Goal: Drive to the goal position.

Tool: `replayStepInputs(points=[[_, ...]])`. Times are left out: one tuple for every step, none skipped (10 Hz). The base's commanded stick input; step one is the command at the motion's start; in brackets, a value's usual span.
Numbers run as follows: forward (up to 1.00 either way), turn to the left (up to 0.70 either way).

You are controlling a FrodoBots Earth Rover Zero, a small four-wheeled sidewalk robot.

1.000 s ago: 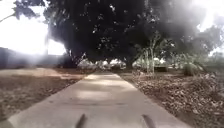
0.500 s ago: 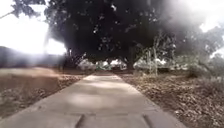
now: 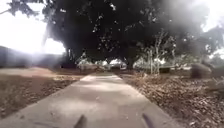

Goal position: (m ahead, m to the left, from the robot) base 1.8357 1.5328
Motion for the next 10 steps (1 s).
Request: replayStepInputs(points=[[0.7, 0.0], [0.7, 0.0], [0.7, 0.0], [0.7, 0.04], [0.7, 0.02], [0.7, 0.0], [0.7, 0.0], [0.7, 0.0], [0.7, 0.0], [0.7, 0.0]])
